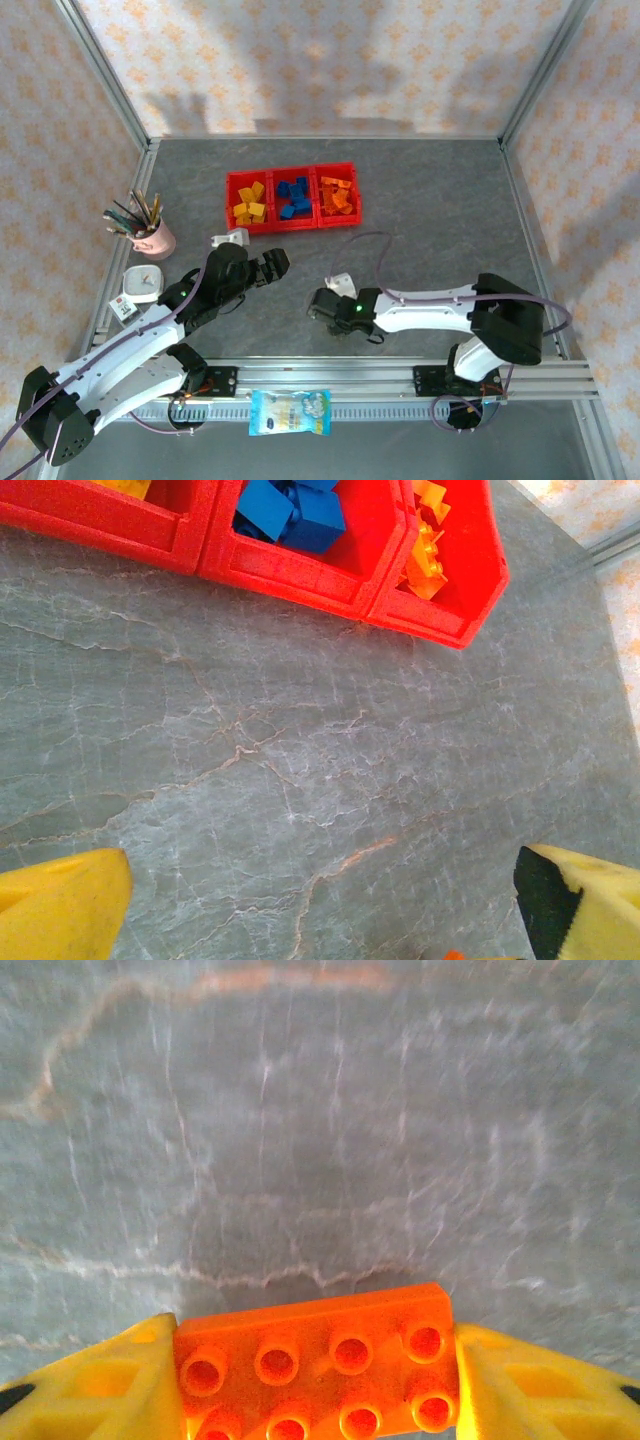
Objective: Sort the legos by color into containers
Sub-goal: Pick up the lego from the bottom-center of the table, then place the lego in the container.
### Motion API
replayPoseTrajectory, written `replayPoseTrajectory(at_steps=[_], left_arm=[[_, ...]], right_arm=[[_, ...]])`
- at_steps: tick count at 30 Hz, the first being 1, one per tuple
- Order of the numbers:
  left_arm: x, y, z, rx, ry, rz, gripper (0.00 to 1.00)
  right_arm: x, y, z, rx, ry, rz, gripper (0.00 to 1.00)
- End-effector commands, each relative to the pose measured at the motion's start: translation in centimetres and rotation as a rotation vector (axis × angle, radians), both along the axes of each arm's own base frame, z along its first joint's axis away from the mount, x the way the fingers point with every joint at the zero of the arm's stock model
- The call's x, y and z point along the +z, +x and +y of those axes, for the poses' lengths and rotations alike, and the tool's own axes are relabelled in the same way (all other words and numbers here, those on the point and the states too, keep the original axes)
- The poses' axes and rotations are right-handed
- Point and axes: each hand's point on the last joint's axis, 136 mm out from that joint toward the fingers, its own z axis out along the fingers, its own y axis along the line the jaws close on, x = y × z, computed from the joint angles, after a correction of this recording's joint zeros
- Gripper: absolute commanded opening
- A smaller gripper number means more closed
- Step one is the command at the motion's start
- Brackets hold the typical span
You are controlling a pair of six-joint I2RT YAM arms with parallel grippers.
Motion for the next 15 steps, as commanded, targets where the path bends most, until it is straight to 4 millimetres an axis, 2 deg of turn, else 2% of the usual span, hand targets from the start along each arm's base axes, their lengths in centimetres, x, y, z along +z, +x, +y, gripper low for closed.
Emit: replayPoseTrajectory(at_steps=[1,5,12,15], left_arm=[[1.7,0.5,0.6,0.028,0.011,-0.048,0.99],[3.2,1.2,0.7,0.036,0.013,-0.092,0.99],[5.2,3.1,0.7,0.043,0.041,-0.139,0.99],[5.9,4.0,0.7,0.047,0.048,-0.158,0.99]], right_arm=[[4.0,3.3,0.5,-0.022,0.046,-0.112,0.56],[6.8,7.7,0.9,-0.06,0.095,-0.181,0.58],[11.0,17.1,0.5,-0.15,0.118,-0.32,0.59],[11.9,20.8,0.6,-0.179,0.129,-0.362,0.59]])
